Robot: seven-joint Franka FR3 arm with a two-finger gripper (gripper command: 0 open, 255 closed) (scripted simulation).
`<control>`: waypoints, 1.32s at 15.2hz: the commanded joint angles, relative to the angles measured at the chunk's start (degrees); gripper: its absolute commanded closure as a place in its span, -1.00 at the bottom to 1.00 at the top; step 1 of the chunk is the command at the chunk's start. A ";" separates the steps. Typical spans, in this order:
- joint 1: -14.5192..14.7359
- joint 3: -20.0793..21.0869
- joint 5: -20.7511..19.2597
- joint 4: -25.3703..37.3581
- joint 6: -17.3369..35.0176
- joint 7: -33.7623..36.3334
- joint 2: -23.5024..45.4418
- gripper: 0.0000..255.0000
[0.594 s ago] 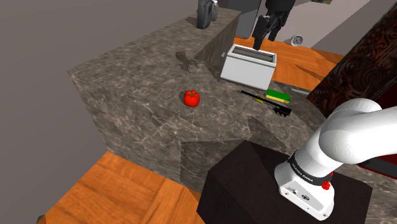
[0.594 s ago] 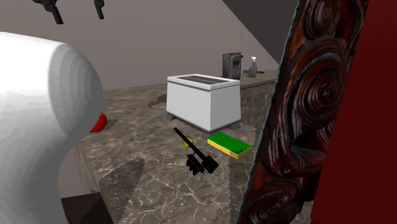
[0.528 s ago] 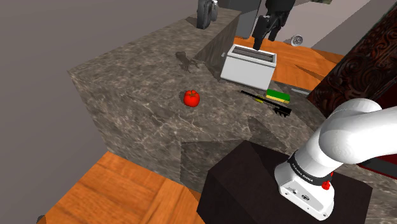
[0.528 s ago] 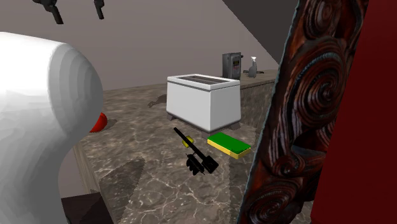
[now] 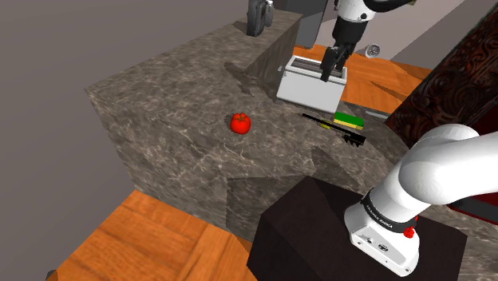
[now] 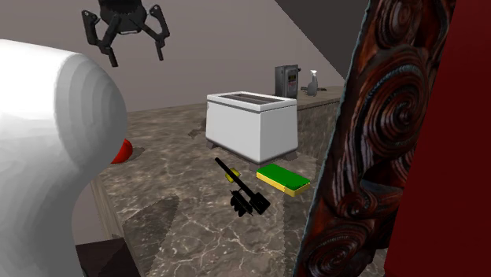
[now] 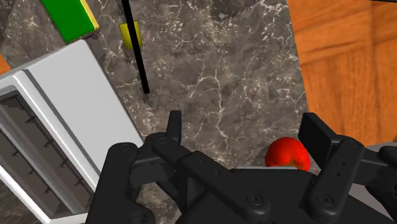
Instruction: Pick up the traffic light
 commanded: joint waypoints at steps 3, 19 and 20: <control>-1.32 -4.26 -2.48 -4.49 5.74 -4.64 1.80 -1.00; -4.83 -22.00 -7.84 -7.73 32.32 -24.44 27.55 -1.00; -4.80 -23.00 -7.28 -7.26 34.03 -26.08 29.93 -1.00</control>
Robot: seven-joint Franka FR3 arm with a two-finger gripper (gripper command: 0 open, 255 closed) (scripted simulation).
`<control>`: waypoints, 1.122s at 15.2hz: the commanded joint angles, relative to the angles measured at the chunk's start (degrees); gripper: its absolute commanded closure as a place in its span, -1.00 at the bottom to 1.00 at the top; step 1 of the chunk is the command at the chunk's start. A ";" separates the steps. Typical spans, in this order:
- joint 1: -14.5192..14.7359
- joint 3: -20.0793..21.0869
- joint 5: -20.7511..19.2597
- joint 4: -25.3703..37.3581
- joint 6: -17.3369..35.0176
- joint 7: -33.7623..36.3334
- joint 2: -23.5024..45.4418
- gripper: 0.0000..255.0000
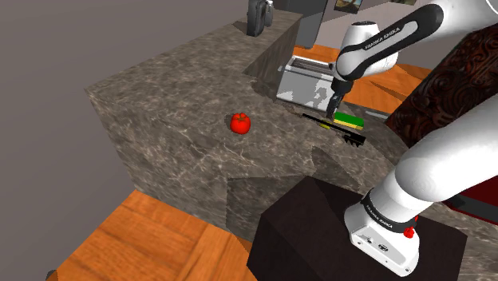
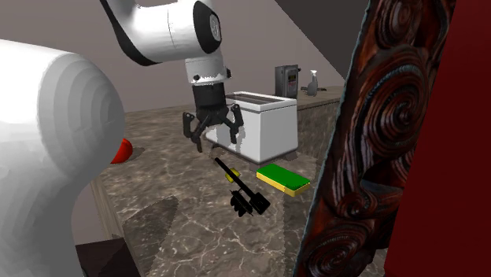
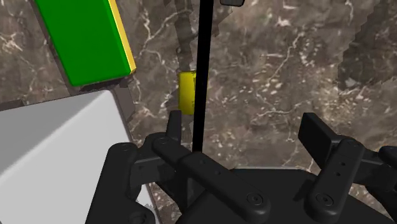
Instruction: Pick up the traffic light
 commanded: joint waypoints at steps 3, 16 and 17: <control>-0.10 -3.83 3.27 2.17 6.68 -7.63 9.73 -1.00; -0.62 -3.69 9.73 2.54 15.50 -13.06 19.89 1.00; -0.62 -3.68 9.76 2.56 15.50 -13.08 19.92 1.00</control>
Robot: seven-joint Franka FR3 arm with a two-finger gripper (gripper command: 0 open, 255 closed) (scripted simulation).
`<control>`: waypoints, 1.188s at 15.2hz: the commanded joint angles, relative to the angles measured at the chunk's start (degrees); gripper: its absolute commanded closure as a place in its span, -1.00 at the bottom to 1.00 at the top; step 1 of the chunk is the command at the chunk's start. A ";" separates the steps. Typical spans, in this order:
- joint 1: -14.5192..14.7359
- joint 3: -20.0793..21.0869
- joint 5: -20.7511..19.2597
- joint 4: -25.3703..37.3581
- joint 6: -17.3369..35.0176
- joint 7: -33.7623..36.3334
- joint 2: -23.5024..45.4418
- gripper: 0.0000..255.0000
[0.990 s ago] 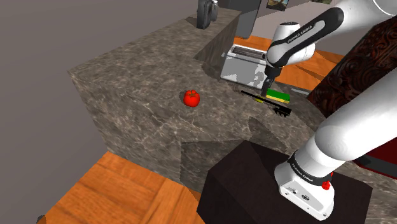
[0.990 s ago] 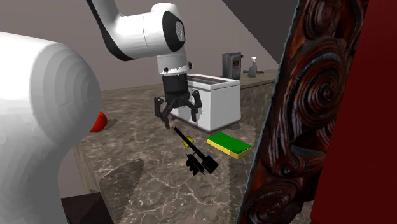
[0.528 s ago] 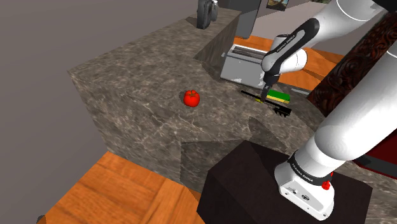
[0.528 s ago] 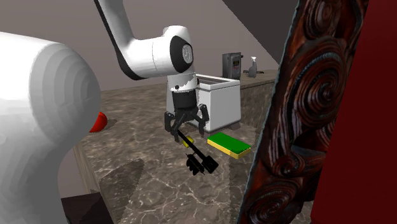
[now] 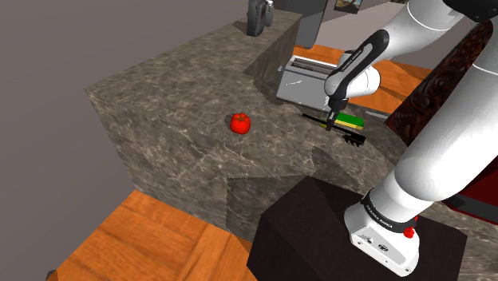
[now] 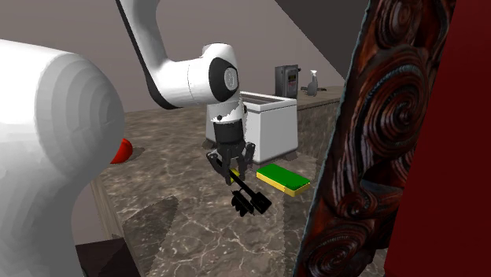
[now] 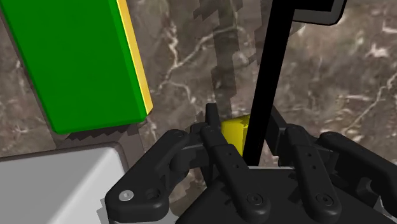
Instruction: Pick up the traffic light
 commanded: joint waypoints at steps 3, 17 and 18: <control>0.00 0.01 0.01 0.01 0.01 -0.03 0.03 1.00; 0.38 -0.80 -5.60 0.91 -9.15 3.31 -8.91 1.00; 0.34 -0.75 -5.99 1.08 -10.10 3.52 -9.73 1.00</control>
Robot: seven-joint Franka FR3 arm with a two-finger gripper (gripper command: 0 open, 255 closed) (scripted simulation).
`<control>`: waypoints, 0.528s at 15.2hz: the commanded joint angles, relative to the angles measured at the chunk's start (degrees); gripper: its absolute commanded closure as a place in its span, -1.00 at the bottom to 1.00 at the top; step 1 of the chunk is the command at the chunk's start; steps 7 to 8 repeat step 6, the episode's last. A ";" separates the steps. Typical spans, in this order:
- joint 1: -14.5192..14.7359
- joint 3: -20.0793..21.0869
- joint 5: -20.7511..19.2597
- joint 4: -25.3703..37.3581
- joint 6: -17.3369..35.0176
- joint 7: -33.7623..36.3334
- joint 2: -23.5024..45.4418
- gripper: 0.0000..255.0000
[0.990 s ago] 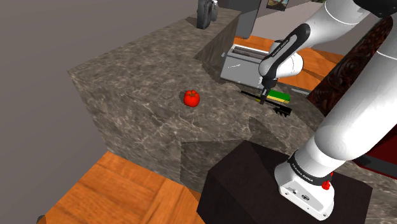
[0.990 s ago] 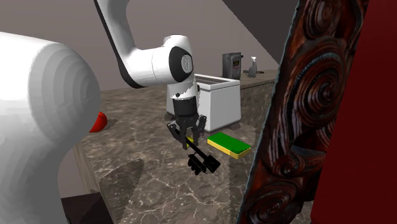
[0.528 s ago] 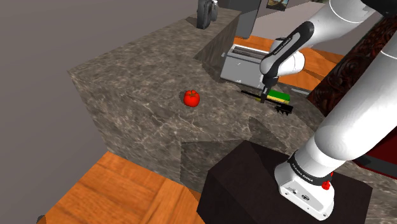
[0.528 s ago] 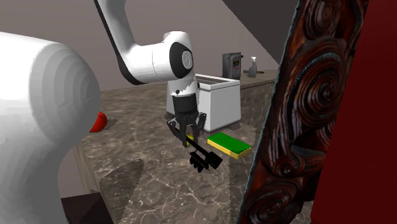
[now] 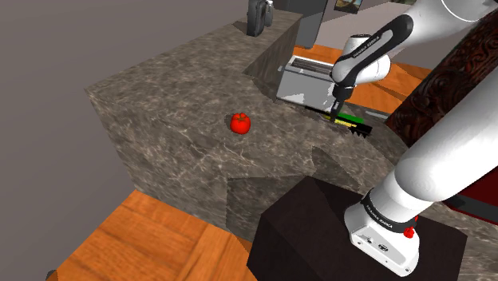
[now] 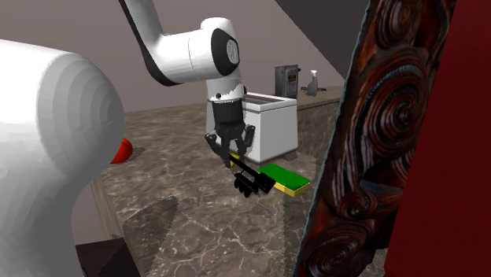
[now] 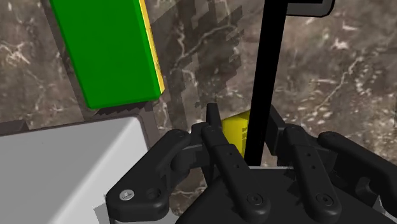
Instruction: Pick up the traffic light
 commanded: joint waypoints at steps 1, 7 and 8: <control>-0.10 0.06 -0.86 0.30 -1.95 0.41 -1.74 1.00; -0.24 0.35 -1.80 0.95 -4.91 0.92 -4.18 1.00; -0.24 0.35 -1.80 0.95 -4.91 0.92 -4.18 1.00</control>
